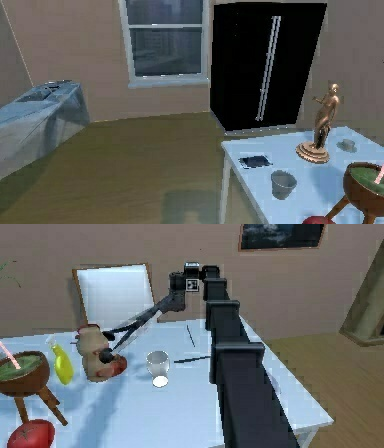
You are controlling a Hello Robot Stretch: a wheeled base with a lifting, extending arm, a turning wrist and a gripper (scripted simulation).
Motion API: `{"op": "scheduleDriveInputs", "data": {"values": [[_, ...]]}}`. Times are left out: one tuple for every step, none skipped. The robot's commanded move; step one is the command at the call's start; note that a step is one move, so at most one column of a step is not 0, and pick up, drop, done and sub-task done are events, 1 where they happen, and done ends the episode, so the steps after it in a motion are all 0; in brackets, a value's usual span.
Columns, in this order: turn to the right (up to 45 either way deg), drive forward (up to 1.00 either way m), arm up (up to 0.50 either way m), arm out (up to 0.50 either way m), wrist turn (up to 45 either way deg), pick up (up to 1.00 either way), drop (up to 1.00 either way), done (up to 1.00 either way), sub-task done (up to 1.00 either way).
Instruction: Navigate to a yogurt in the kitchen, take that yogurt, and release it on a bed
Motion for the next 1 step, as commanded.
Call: {"op": "scheduleDriveInputs", "data": {"values": [[0.0, 0.0, 0.0, 0.0, -21.0, 0.0, 0.0, 0.0, 0.0]]}}
